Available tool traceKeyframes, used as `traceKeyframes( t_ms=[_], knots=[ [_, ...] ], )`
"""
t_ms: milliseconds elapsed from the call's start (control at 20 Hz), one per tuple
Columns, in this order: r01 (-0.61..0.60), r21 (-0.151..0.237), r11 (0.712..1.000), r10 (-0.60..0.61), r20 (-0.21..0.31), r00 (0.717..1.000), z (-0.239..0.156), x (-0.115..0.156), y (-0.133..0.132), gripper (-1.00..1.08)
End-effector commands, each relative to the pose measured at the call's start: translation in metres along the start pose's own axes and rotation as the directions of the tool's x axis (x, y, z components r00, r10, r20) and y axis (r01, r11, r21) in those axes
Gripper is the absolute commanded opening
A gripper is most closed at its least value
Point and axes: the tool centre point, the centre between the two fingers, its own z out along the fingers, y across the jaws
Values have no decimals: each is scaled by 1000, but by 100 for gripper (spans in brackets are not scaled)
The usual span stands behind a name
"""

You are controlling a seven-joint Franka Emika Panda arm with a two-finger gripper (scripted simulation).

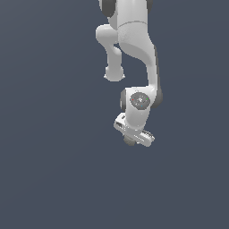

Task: Pick up the object and move it to a goal position.

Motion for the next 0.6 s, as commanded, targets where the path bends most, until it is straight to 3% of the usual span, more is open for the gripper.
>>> traceKeyframes(
  t_ms=[0,550],
  knots=[
    [1,0,1000,-1,0,1000,0,-11,2,-100],
    [1,0,1000,-1,0,1000,-1,-85,21,-100]
  ],
)
